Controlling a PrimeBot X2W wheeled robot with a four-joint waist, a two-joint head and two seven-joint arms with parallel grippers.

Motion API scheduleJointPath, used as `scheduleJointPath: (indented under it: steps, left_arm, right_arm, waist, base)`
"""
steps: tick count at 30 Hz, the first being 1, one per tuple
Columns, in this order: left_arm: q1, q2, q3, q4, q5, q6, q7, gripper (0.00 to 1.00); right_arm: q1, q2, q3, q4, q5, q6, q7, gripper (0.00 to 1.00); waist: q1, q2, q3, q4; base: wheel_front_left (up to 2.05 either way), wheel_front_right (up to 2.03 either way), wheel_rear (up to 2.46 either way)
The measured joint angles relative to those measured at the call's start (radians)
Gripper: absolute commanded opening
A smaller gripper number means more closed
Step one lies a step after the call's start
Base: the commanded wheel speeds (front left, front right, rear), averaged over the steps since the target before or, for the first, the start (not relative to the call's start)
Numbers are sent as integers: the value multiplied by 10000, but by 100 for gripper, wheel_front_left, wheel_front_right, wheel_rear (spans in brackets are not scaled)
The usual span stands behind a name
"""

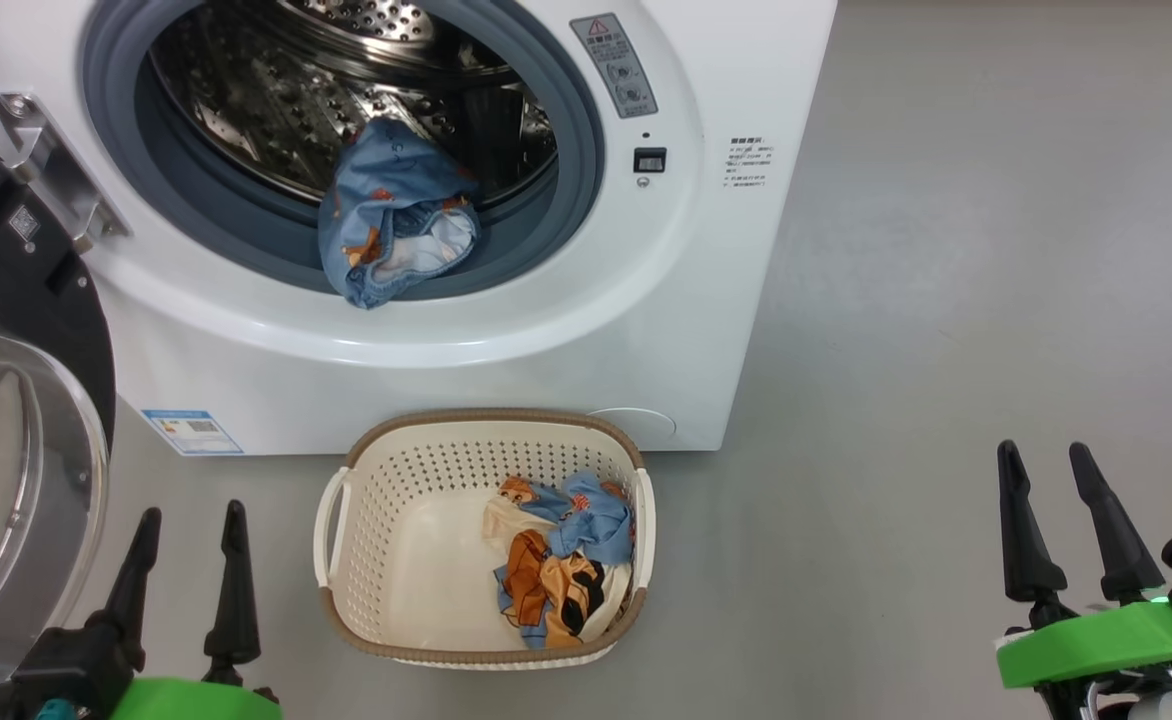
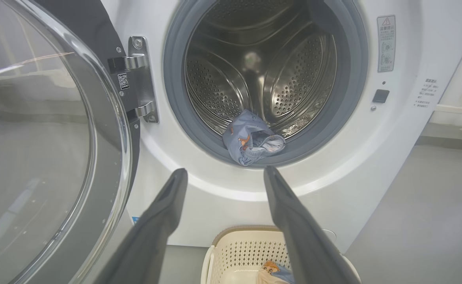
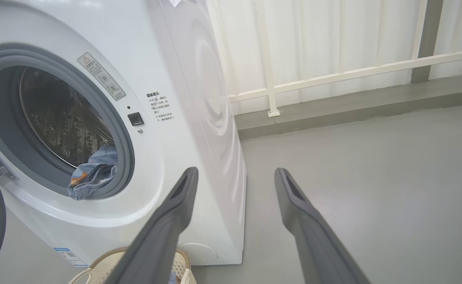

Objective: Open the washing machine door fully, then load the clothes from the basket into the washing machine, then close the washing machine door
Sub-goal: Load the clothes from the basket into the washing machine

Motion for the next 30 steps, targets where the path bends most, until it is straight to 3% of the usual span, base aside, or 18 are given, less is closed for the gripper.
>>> scheduleJointPath:
  steps: [22,30]
  left_arm:
    - [35,-79,88,-205,8,0,0,100]
    - [-1569,21,-305,514,-224,0,0,100]
  right_arm:
    - [95,38,-27,-165,0,0,0,100]
    - [-598,58,73,-221,-132,0,0,100]
  waist:
    - [0,0,567,-103]
    - [0,0,1441,-134]
  base:
    - [0,0,0]
    - [0,0,0]
